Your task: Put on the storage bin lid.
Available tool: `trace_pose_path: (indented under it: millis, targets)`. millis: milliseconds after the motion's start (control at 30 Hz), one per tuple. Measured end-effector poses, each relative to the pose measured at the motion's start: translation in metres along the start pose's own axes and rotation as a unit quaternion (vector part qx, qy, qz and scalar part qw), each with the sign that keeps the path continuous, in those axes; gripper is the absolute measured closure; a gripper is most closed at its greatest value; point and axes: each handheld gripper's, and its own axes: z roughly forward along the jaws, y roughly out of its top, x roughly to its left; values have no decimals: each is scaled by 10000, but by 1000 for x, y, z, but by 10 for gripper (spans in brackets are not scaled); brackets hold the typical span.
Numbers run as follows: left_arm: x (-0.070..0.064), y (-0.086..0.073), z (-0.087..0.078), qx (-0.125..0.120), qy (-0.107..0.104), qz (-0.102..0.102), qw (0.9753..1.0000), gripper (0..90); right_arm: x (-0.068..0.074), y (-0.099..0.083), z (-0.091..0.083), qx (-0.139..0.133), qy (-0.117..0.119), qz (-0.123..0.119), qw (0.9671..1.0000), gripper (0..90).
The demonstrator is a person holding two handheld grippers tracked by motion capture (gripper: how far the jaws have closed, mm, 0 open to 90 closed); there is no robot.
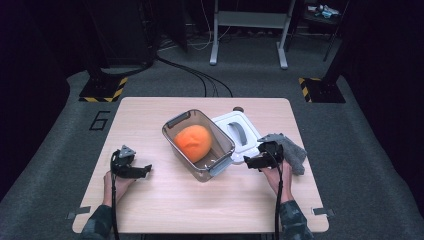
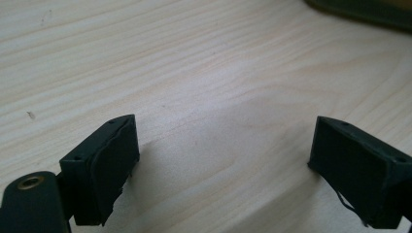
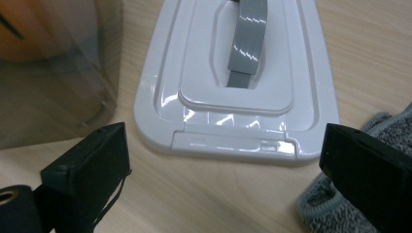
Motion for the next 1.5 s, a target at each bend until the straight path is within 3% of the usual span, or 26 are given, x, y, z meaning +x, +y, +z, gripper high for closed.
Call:
trace_pose_path:
  millis: [433,667,767,900,1000,1167,1267,1433,1500]
  targets:
    - [-1,0,1,-34,-83,141,9999,104,-7,32,29,122,54,24,9999,34]
    - [-2,0,0,-2,-78,166,9998,104,-14,41,46,216,114,91,9997,36]
    - [-2,0,0,-26,-71,171,9998,104,-14,44,54,257,99,236,9993,38]
    - [-3,0,0,-19,-75,192,9998,104,-17,48,62,262,82,198,9994,50]
    - [-3,0,1,-69,-52,194,9998,105,-18,52,66,228,71,256,9994,97]
    - [-4,0,0,-43,-61,213,9997,105,-19,56,74,130,-66,129,9998,213]
    - [-5,0,1,-86,-32,226,9997,105,-22,60,81,191,56,272,9994,285]
    - [-5,1,0,-37,-27,287,9996,106,-21,66,89,146,-73,94,9998,382]
    - [-5,0,1,-89,-6,281,9996,106,-21,67,93,192,24,170,9997,387]
